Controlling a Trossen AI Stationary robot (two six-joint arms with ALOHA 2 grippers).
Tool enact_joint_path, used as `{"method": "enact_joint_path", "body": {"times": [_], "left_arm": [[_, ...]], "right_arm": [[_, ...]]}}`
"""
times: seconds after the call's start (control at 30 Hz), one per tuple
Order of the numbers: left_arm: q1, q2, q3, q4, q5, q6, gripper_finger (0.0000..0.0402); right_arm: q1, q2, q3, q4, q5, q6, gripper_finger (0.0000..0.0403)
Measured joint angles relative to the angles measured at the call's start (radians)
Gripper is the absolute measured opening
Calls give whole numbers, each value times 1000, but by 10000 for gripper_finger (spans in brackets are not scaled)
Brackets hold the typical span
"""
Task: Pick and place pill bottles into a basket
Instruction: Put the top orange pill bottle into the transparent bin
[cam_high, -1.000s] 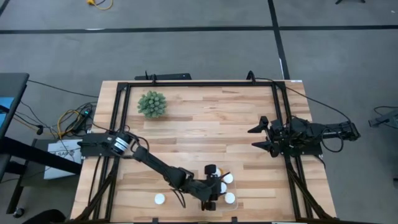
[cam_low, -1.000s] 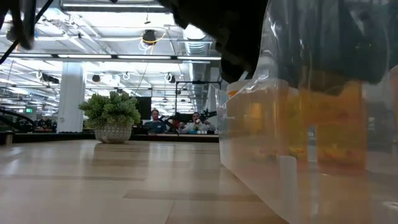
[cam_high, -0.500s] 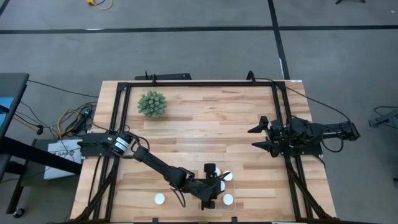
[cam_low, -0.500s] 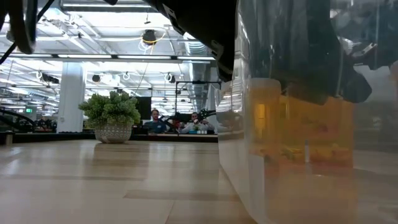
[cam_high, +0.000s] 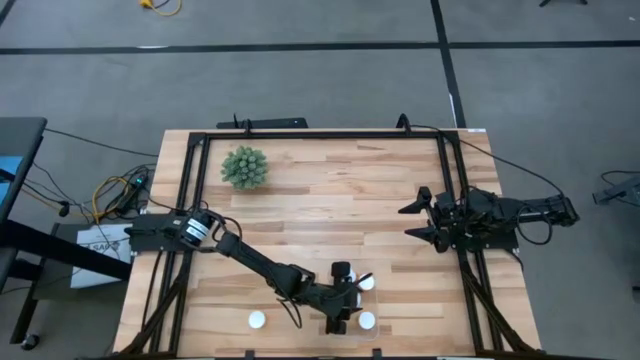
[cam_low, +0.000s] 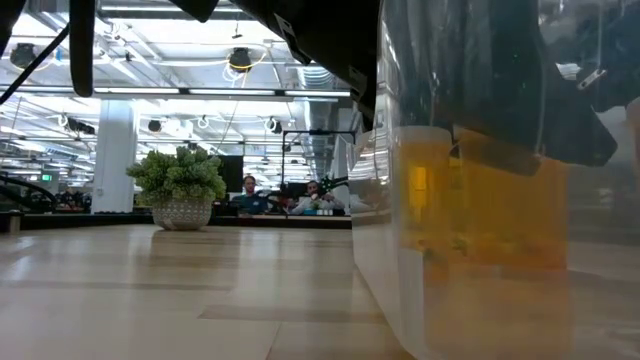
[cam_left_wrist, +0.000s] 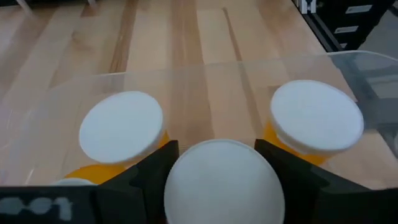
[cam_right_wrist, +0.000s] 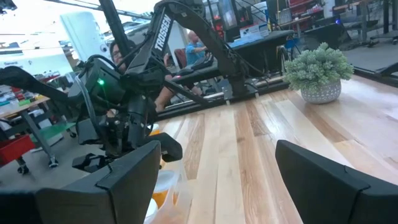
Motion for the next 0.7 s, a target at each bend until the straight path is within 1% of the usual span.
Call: {"method": "enact_joint_path", "body": {"times": [0.23,0.3,0.53,0.7], "left_arm": [[-2,-7,27,-10,9,10,200],[-1,-8,31,-19,28,10,200],[1,-8,31,-91,42,12,200],[10,-8,31,-108,55,15,200]], "right_arm": [[0,0,0,0,0,0,311],[0,0,0,0,0,0,311],[0,0,0,0,0,0,311],[0,0,0,0,0,0,311]]}}
